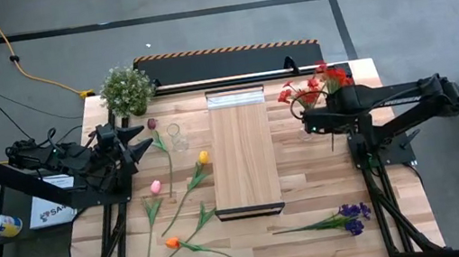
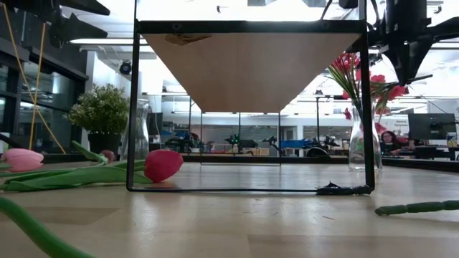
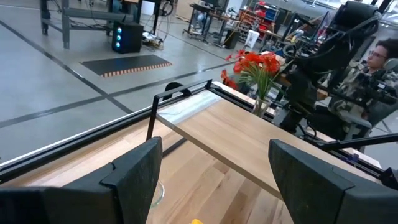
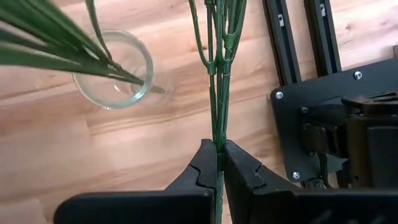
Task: Pick and place flowers into a vace then onto a shelf
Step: Put the red flowers into the right transparent vase
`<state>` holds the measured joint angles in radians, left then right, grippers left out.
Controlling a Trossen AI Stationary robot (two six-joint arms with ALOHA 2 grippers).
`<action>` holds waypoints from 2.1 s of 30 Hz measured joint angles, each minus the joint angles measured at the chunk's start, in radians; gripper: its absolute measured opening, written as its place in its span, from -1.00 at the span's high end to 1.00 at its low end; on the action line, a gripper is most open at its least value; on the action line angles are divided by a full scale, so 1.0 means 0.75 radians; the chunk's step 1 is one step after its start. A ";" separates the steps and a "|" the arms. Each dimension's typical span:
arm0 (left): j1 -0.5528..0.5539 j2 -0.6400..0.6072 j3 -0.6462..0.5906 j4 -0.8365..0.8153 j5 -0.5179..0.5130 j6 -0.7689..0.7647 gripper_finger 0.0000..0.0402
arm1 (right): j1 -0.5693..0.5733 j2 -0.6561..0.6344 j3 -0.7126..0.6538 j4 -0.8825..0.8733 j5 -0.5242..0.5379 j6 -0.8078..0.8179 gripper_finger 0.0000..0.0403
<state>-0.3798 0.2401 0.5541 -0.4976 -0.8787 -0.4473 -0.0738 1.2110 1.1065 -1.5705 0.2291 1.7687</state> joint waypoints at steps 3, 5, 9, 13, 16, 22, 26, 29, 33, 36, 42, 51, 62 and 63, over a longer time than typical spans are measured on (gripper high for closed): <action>0.001 0.000 0.000 0.000 -0.001 0.000 -0.62 | -0.038 -0.047 0.000 -0.001 0.001 -0.011 0.99; 0.000 0.000 0.000 0.000 -0.001 0.000 -0.62 | -0.065 -0.087 0.000 -0.001 0.004 -0.012 0.99; 0.000 0.000 0.000 0.001 -0.001 0.000 -0.62 | -0.124 -0.168 0.000 -0.001 0.010 -0.020 1.00; 0.000 0.000 0.000 0.001 -0.001 0.000 -0.62 | -0.171 -0.222 -0.001 -0.001 0.033 -0.032 1.00; 0.001 0.000 0.000 0.001 -0.001 0.000 -0.62 | -0.209 -0.249 -0.001 -0.001 0.066 -0.058 1.00; 0.001 0.000 0.000 0.001 -0.001 0.000 -0.62 | -0.298 -0.291 -0.001 0.000 0.133 -0.124 1.00; 0.001 0.000 0.000 0.001 -0.001 0.000 -0.62 | -0.356 -0.324 -0.001 0.000 0.193 -0.170 1.00; 0.000 0.000 0.000 0.001 -0.005 0.000 -0.62 | -0.391 -0.352 -0.001 0.000 0.241 -0.207 1.00; 0.000 0.000 0.000 0.002 -0.011 0.000 -0.62 | -0.431 -0.401 -0.001 -0.001 0.306 -0.259 1.00; 0.000 0.000 0.000 0.002 -0.011 -0.004 -0.62 | -0.446 -0.441 -0.001 -0.001 0.352 -0.289 1.00; 0.000 0.000 0.000 0.002 -0.010 -0.004 -0.62 | -0.453 -0.520 -0.001 0.006 0.424 -0.337 1.00; 0.000 0.000 0.000 0.002 -0.010 -0.005 -0.62 | -0.452 -0.705 -0.001 0.218 0.622 -0.511 1.00; 0.001 0.000 0.000 0.002 -0.009 -0.007 -0.62 | -0.452 -0.956 -0.001 0.724 0.833 -0.995 1.00; 0.001 0.000 0.000 0.002 -0.009 -0.007 -0.62 | -0.452 -0.971 -0.001 0.784 0.838 -1.053 1.00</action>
<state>-0.3794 0.2401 0.5541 -0.4961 -0.8856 -0.4526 -0.4129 0.4827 1.1057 -0.9828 0.8578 0.9791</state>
